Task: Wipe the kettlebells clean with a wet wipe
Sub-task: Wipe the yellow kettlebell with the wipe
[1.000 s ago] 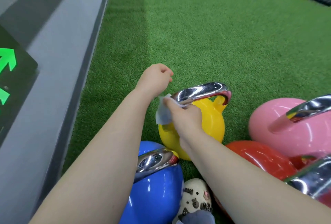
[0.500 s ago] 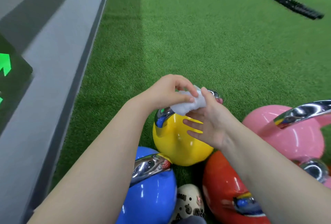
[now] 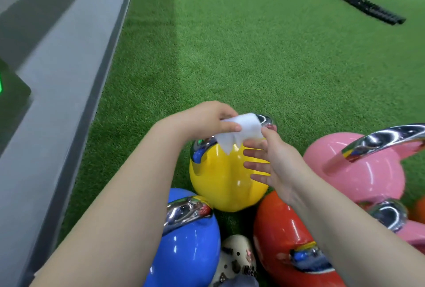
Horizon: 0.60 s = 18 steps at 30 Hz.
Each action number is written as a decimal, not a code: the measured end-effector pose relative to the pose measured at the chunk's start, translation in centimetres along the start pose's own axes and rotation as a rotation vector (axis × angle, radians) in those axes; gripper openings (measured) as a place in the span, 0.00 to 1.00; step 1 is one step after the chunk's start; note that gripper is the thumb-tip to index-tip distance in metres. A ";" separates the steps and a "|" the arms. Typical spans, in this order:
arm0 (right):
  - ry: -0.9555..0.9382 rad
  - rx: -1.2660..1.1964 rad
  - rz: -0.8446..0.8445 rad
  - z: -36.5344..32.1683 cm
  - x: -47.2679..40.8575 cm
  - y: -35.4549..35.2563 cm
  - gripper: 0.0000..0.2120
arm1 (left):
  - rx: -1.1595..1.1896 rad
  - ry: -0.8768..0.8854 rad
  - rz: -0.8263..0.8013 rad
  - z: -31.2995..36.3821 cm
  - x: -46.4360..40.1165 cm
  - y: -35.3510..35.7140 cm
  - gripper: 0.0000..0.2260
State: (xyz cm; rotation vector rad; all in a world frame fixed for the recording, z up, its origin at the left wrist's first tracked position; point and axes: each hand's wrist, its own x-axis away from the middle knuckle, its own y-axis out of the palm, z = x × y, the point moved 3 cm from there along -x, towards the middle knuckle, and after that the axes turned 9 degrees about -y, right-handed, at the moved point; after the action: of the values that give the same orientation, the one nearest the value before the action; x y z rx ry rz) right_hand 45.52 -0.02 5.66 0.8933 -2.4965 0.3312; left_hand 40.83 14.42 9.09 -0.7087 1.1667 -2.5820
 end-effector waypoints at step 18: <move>0.008 -0.039 -0.018 0.7 0.8 -0.4 0.18 | -0.154 -0.326 -0.334 -7.6 0.2 1.7 0.17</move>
State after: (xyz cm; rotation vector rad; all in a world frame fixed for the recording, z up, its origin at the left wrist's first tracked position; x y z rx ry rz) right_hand 45.02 -1.02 5.48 0.8963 -2.4777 0.2794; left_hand 36.84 18.10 3.57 -1.4062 1.2329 -2.5057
